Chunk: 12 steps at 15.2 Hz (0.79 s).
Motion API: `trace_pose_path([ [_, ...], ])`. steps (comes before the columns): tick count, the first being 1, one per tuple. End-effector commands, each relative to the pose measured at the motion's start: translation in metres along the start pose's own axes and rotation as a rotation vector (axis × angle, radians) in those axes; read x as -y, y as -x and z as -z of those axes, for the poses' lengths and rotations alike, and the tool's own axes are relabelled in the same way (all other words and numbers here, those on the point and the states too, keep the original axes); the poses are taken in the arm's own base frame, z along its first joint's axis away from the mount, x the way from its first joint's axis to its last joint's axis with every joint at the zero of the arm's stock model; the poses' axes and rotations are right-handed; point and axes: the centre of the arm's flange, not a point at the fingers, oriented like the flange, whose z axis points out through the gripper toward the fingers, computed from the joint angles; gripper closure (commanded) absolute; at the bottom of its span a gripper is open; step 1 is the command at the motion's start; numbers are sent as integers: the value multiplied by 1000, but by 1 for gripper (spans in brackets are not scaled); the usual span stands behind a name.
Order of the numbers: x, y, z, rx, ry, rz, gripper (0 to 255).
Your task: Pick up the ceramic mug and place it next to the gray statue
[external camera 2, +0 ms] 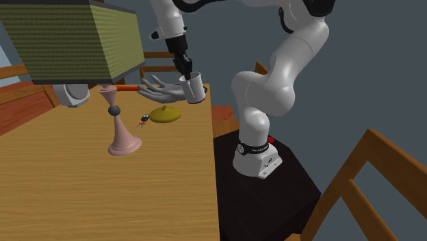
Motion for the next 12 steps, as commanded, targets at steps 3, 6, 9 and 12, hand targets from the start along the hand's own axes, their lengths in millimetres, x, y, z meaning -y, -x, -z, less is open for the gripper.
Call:
trace_pose_path([
  [3,-7,35,-8,-110,5,-53,255],
  [6,-9,32,-23,-110,5,-53,255],
  [9,-10,29,-39,-110,5,-53,255],
  [12,-11,26,-54,-110,5,-53,255],
])
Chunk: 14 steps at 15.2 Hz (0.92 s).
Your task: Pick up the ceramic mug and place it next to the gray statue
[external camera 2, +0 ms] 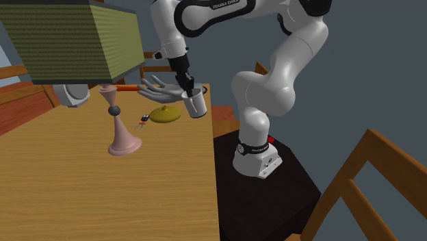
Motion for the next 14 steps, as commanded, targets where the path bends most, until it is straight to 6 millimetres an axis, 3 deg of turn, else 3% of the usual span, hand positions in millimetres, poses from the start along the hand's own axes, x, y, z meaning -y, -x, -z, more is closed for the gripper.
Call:
trace_pose_path([
  [1,-7,38,6,-121,4,-78,255],
  [14,-13,25,-61,-121,4,-78,255],
])
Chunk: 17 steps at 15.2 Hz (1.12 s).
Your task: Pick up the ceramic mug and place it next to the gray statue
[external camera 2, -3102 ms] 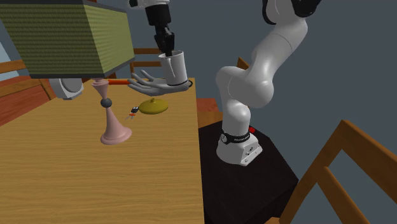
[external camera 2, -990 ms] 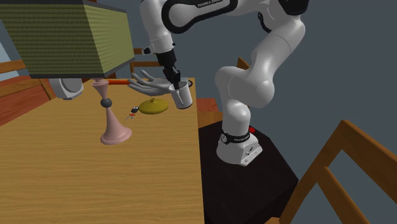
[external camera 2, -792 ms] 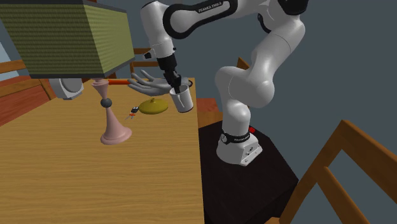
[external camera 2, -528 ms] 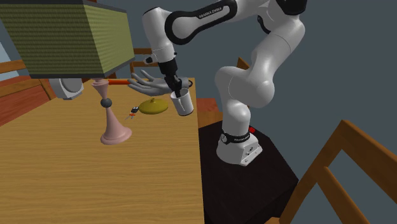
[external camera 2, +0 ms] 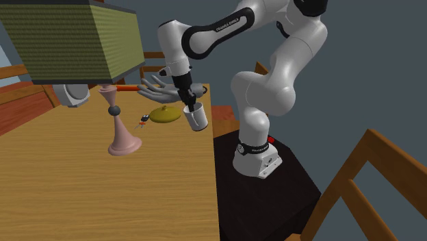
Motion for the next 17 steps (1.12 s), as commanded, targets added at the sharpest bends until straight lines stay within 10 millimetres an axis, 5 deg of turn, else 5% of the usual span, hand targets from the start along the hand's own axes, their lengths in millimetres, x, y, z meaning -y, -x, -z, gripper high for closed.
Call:
trace_pose_path([
  [1,-11,32,7,-86,-4,-87,255],
  [8,-11,32,7,-86,-4,-87,255],
  [9,-11,32,10,-86,-4,-87,0],
  [14,-11,32,7,-86,-4,-87,0],
  [17,-11,35,47,-86,-4,-87,0],
])
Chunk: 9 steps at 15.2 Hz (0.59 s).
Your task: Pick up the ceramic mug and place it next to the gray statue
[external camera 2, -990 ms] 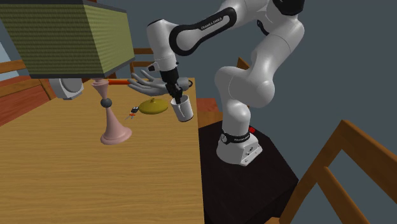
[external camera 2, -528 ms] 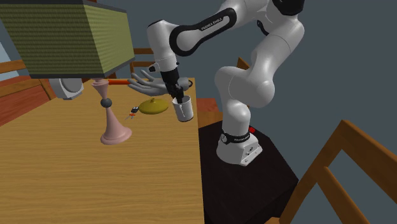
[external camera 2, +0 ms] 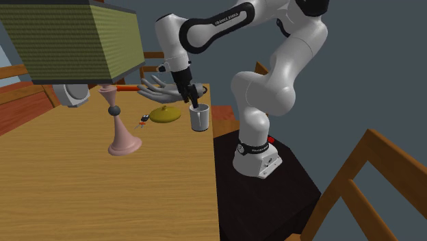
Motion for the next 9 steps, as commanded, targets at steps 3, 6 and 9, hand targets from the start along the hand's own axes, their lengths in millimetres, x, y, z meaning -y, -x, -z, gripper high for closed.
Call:
trace_pose_path([
  [3,-14,35,38,-123,1,-61,0],
  [6,-14,35,38,-123,1,-61,0],
  [9,-14,35,38,-123,1,-61,0],
])
